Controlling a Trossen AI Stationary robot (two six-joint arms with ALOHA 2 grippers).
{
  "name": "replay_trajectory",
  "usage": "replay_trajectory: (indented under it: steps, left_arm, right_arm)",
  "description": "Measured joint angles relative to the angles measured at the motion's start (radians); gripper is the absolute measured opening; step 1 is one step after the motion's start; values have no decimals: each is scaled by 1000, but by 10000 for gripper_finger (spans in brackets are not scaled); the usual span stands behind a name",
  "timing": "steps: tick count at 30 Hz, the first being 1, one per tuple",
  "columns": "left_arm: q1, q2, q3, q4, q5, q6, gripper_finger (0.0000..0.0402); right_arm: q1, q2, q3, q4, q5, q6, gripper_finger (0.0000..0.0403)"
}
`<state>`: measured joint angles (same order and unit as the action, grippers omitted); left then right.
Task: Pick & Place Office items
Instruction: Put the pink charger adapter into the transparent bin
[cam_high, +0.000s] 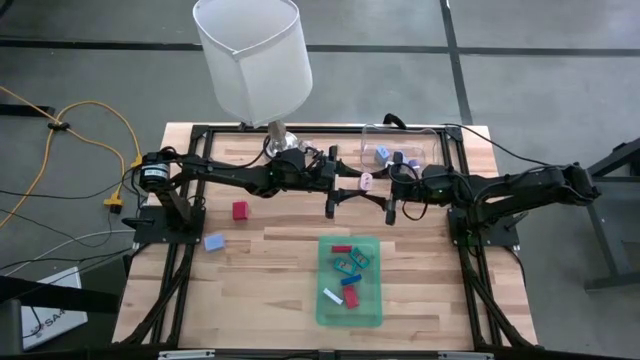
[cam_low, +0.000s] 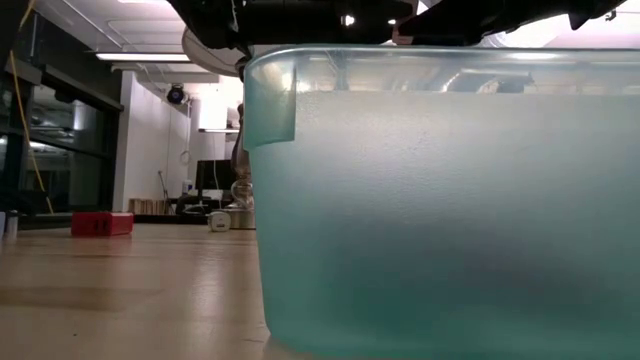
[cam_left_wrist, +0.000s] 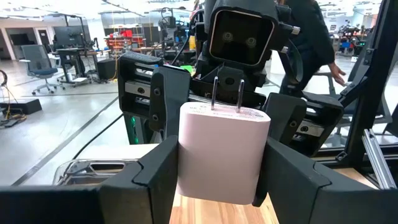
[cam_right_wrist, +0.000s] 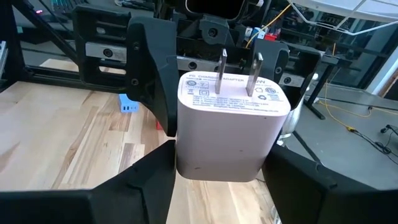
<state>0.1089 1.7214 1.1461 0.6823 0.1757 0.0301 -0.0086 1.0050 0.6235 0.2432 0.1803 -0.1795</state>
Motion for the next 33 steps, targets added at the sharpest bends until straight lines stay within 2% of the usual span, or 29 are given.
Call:
replay_trajectory:
  steps: [33]
  left_arm:
    - [-1, 1, -1, -1, 2, -5, 189]
  right_arm:
    - [0, 0, 2, -5, -3, 29, 217]
